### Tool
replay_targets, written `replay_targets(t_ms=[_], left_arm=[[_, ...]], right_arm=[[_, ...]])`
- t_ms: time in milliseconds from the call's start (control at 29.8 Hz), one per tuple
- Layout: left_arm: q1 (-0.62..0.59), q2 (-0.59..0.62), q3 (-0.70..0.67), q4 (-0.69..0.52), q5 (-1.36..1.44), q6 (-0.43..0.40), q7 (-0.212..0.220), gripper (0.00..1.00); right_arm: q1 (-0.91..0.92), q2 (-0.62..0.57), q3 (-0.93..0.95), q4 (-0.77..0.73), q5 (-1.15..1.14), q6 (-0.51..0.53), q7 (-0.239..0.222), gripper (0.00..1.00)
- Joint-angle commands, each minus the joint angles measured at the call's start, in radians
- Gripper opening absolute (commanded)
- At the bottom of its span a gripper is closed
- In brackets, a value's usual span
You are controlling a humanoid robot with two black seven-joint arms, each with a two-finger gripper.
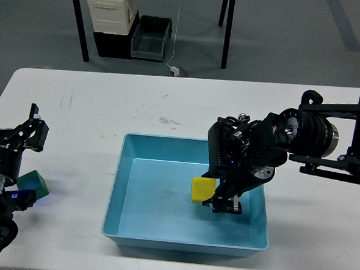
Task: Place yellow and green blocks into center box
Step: 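Carry the yellow cube over the tub and lower it inside, then release the yellow cube and withdraw the right gripper upward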
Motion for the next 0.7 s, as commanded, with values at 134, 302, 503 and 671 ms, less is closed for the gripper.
replay_targets(t_ms=[134,302,503,671], left_arm=[[-0.005,0.0,-0.036,0.003,-0.002,0.001,0.0,1.0],[-0.005,0.0,-0.037,0.009,-0.002,0.003,0.0,1.0],[-0.026,0.011,-0.051,0.009,-0.012,0.006,0.011,1.0],[-0.029,0.021,-0.089,0.01,-0.009,0.064,0.015,1.0]], right_arm=[[-0.042,0.007,0.015,-0.027,0.018,0.0,0.0,0.85],[-0.045,-0.002,0.087,-0.038,0.018,0.0,0.0,0.94],[-0.045,-0.021,0.292,-0.047,0.047,0.0,0.0,0.97],[-0.065,-0.024,0.502,-0.049,0.062,0.0,0.0,0.97]])
